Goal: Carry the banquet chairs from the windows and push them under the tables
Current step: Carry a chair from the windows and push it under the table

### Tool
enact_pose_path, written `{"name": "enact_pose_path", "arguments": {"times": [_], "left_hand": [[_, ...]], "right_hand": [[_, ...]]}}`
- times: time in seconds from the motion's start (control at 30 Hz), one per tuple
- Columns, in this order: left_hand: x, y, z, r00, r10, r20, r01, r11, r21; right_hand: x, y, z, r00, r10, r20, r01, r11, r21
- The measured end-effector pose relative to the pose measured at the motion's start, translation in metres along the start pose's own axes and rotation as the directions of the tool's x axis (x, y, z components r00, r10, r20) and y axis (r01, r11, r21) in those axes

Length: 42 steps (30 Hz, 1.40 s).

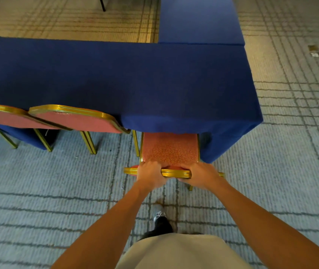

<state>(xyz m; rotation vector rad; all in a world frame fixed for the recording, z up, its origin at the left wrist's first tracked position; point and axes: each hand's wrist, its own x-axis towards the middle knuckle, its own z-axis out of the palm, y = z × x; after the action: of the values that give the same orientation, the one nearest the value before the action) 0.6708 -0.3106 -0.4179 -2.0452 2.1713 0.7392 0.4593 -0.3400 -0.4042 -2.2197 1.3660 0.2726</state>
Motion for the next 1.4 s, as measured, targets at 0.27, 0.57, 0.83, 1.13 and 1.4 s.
{"name": "enact_pose_path", "arguments": {"times": [0.27,0.57,0.83,1.13,1.4], "left_hand": [[-0.025,0.023,0.01,0.976,-0.186,-0.116,0.154,0.957,-0.245],[-0.085,0.055,0.002,0.804,-0.589,0.083,0.153,0.071,-0.986],[-0.069,0.053,0.015,0.793,-0.254,0.554,0.279,-0.657,-0.701],[-0.005,0.03,0.019,0.758,-0.226,0.612,0.236,-0.78,-0.579],[0.039,0.03,-0.014,0.787,-0.228,0.574,0.231,-0.753,-0.616]], "right_hand": [[-0.027,0.005,0.018,0.983,0.135,-0.121,-0.103,0.965,0.239],[-0.09,-0.032,0.029,0.791,0.487,-0.372,0.057,0.546,0.836],[-0.067,-0.032,0.038,0.842,0.31,0.442,-0.203,-0.576,0.792],[-0.006,-0.032,0.034,0.784,0.332,0.525,-0.111,-0.757,0.644],[0.043,-0.018,0.014,0.77,0.445,0.458,-0.069,-0.655,0.752]]}}
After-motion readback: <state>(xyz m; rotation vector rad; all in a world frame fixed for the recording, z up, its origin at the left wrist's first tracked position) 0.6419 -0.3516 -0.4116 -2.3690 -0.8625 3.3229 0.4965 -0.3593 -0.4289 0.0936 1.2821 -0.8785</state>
